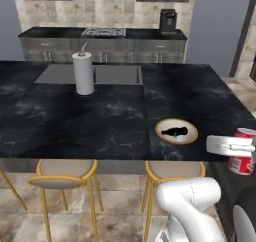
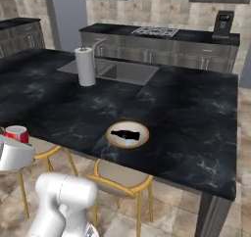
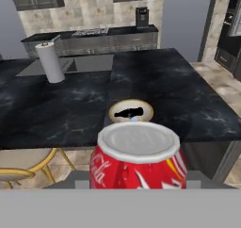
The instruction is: Open the fridge, grab two sodas, and place both sodas inside the bowl with ice on the dining counter.
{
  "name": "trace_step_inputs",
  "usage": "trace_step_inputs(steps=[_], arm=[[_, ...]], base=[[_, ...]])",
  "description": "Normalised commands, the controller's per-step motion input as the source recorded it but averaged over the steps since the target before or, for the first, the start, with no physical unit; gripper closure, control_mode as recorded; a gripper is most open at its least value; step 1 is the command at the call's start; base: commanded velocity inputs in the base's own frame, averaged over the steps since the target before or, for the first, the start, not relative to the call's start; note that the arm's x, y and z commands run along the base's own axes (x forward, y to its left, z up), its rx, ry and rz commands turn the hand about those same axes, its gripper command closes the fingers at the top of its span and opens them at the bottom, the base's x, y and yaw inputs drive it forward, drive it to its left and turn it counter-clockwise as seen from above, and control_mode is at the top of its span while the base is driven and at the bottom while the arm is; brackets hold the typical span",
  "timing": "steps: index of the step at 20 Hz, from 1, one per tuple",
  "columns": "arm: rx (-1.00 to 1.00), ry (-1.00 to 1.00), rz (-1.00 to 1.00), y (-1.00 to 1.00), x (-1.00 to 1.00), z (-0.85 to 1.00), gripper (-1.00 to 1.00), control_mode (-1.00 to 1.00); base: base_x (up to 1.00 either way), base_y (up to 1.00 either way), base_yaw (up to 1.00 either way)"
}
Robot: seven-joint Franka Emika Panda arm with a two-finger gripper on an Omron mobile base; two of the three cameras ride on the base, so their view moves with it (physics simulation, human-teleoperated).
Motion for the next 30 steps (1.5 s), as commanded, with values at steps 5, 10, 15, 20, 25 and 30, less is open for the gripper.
trace_step_inputs(steps=[5,10,15,20,25,30], arm=[[0.00,0.00,0.00,0.00,0.00,0.00,1.00,1.00],[0.00,0.00,0.00,0.00,0.00,0.00,1.00,1.00],[0.00,0.02,-0.03,-0.05,0.16,0.00,1.00,-1.00],[0.03,0.22,-0.09,-0.37,0.88,0.00,1.00,-1.00],[0.03,0.28,-0.02,-0.37,0.88,-0.03,1.00,-1.00],[0.01,0.25,0.09,-0.25,0.74,-0.33,1.00,-1.00]], base=[[0.64,0.51,-0.41],[0.68,0.03,-0.30],[0.53,-0.08,-0.16],[0.00,0.00,0.00],[0.00,0.00,0.00],[0.00,0.00,0.00]])
